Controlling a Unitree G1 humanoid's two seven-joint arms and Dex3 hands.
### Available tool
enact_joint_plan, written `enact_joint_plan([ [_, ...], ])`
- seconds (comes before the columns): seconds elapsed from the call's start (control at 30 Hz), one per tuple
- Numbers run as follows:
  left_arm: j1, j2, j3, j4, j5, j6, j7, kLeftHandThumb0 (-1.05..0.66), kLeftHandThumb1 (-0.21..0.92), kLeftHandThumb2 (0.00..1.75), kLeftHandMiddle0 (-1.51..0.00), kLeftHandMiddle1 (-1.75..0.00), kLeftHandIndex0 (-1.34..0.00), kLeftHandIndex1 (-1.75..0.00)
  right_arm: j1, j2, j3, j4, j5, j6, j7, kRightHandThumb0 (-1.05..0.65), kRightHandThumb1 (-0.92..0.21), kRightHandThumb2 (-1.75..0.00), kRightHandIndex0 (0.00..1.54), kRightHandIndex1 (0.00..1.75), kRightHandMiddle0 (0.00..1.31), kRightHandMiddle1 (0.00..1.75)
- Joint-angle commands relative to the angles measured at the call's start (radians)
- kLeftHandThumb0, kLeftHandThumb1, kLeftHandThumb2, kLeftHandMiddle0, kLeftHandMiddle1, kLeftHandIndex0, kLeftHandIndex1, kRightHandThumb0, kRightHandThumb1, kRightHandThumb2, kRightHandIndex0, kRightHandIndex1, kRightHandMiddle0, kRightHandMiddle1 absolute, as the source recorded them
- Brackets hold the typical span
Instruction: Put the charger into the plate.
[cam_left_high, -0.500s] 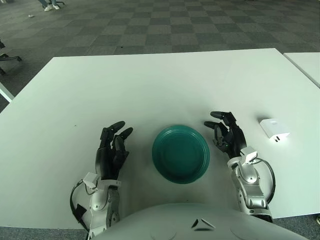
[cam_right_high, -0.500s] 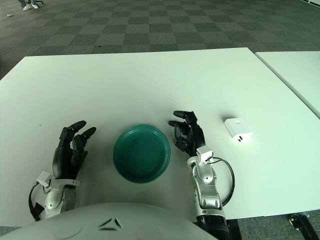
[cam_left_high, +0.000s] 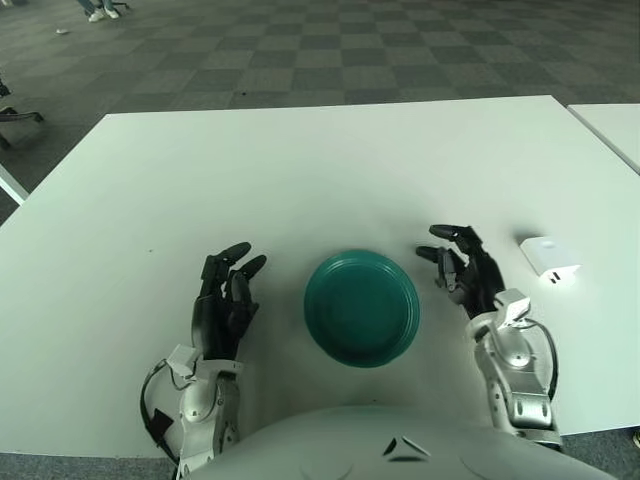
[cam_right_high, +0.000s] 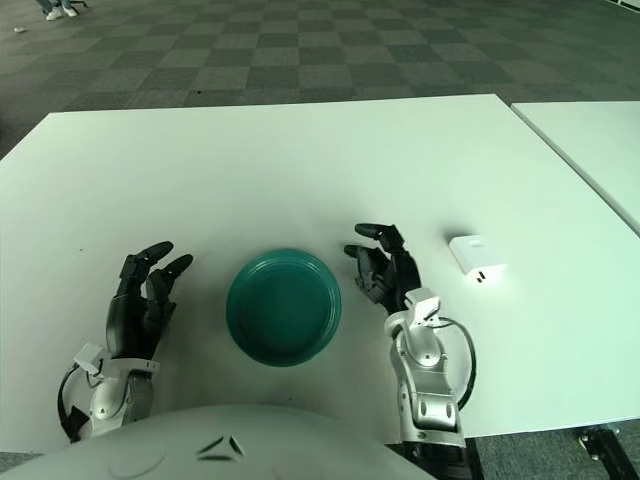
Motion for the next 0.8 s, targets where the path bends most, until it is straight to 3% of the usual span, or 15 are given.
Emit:
enact_joint_plan([
  [0.0,0.013,0.004,0.003,0.029,-0.004,0.016,-0.005,-0.81,0.92,0.71,-0.31,-1.00,-0.16,-1.20,-0.042,-0.037,-0.040,-0.086,-0.001,-0.008,0.004,-0.46,-0.73,-0.82,0.49,0.88,0.19,1.23],
  [0.07,0.013,0.005,0.003,0.031,-0.003,0.013,-0.005,-0.81,0.92,0.71,-0.32,-1.00,-0.15,-1.20,-0.054,-0.060,-0.057,-0.089,-0.021,-0.038,0.007,-0.47,-0.73,-0.81,0.49,0.89,0.18,1.24],
  [0.13,0.013,0.006,0.002,0.034,0.000,0.008,-0.006,-0.82,0.92,0.72,-0.32,-0.99,-0.15,-1.20,-0.083,-0.116,-0.094,-0.044,-0.089,-0.133,-0.001,-0.48,-0.76,-0.78,0.48,0.87,0.17,1.23],
  [0.23,0.013,0.009,0.001,0.036,0.003,0.001,-0.009,-0.83,0.92,0.73,-0.32,-0.99,-0.16,-1.20,-0.145,-0.253,-0.171,0.094,-0.345,-0.388,-0.140,-0.50,-0.79,-0.73,0.47,0.82,0.14,1.20],
  [0.33,0.013,0.010,-0.001,0.036,0.001,0.000,-0.011,-0.84,0.92,0.73,-0.32,-0.99,-0.16,-1.20,-0.167,-0.312,-0.196,0.157,-0.508,-0.493,-0.267,-0.51,-0.83,-0.69,0.47,0.79,0.13,1.18],
  [0.5,0.013,0.009,-0.005,0.038,-0.007,0.001,-0.015,-0.85,0.92,0.73,-0.32,-0.99,-0.17,-1.21,-0.174,-0.404,-0.233,0.186,-0.695,-0.560,-0.418,-0.55,-0.88,-0.62,0.47,0.79,0.11,1.19],
  [0.77,0.018,0.011,-0.008,0.032,-0.008,0.003,-0.014,-0.84,0.92,0.71,-0.32,-0.99,-0.17,-1.21,-0.136,-0.477,-0.286,0.169,-0.784,-0.546,-0.455,-0.62,-0.92,-0.61,0.47,0.80,0.11,1.17],
])
